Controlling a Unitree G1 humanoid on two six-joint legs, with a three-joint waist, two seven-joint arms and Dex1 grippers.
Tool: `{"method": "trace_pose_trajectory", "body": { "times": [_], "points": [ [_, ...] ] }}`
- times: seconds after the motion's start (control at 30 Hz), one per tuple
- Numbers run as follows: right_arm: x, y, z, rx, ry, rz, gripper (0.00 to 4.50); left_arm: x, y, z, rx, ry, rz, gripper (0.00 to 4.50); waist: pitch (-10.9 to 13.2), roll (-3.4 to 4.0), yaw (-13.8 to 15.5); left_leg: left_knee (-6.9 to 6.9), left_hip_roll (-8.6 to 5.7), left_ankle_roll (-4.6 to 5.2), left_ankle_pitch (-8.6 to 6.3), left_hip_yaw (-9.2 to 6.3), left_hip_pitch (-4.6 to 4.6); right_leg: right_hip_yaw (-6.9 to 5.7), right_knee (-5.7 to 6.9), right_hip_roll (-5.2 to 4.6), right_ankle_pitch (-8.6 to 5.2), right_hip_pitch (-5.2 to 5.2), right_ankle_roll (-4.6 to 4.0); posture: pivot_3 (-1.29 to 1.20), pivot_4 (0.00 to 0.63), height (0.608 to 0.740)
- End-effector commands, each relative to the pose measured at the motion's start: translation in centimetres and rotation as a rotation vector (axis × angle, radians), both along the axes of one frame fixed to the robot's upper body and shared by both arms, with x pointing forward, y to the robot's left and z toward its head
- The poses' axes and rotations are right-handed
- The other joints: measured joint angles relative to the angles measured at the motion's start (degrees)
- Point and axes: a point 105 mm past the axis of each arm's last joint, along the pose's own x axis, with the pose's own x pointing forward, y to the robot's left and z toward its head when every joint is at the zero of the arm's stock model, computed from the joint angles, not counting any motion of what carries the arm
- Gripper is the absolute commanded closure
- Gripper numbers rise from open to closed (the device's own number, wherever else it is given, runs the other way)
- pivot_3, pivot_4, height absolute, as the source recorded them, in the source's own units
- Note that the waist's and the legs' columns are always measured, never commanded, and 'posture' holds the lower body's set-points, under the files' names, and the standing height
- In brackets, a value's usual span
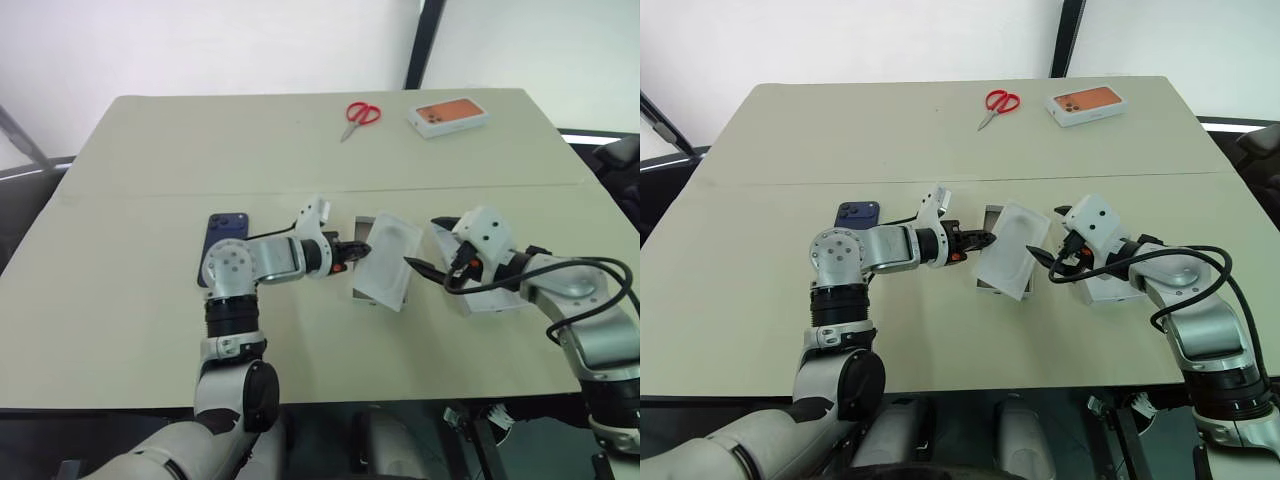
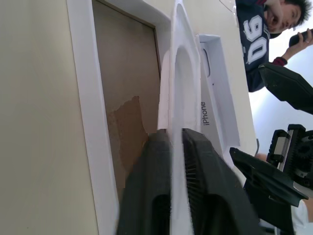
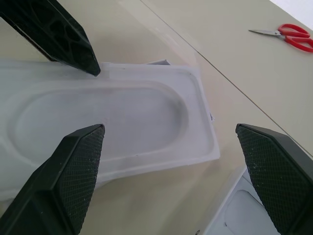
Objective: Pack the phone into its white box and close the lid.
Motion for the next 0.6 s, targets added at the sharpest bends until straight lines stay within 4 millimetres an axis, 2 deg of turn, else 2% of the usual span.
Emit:
{"method": "trace_pose_trajectory", "body": {
  "times": [0.03,0.17,0.4,0.57,0.6],
  "points": [
    [0.0,0.0,1.0,0.004,-0.045,0.005,0.00,0.0,-0.6,0.9,-0.037,-0.039,0.003,2.06,0.00,0.00,-0.01,0.00,0.00,0.00,0.00,0.00,0.00,0.00,0.00,0.00,0.00,0.00,0.00,0.00,0.150,0.740],
    [0.0,-0.4,1.1,0.006,-0.032,-0.001,0.00,0.3,-0.3,1.0,-0.052,-0.046,0.029,0.04,0.00,0.00,0.00,0.00,0.00,0.00,0.00,0.00,0.00,0.00,0.00,0.00,0.00,0.00,0.00,0.00,0.150,0.740],
    [-0.9,-0.2,1.0,0.037,0.028,0.034,0.00,0.4,0.5,2.2,-0.101,-0.091,0.044,0.04,0.00,0.01,0.00,0.01,0.00,0.01,-0.01,0.00,0.00,0.00,0.00,0.00,0.00,0.02,0.00,0.00,0.150,0.740],
    [-0.8,0.0,1.2,0.051,0.056,0.014,0.00,1.3,3.8,3.8,-0.106,-0.186,0.133,0.04,-0.01,0.02,-0.22,0.00,0.02,0.01,-0.01,-0.01,0.01,0.00,0.01,0.01,0.00,0.01,0.00,0.00,0.150,0.740],
    [-0.7,0.2,1.3,0.055,0.061,0.017,0.25,1.5,4.6,4.2,-0.096,-0.221,0.154,0.01,-0.01,0.02,-0.29,0.00,0.03,0.01,-0.01,0.00,0.01,0.00,0.01,0.02,0.00,0.00,0.00,0.00,0.150,0.740]
  ]
}}
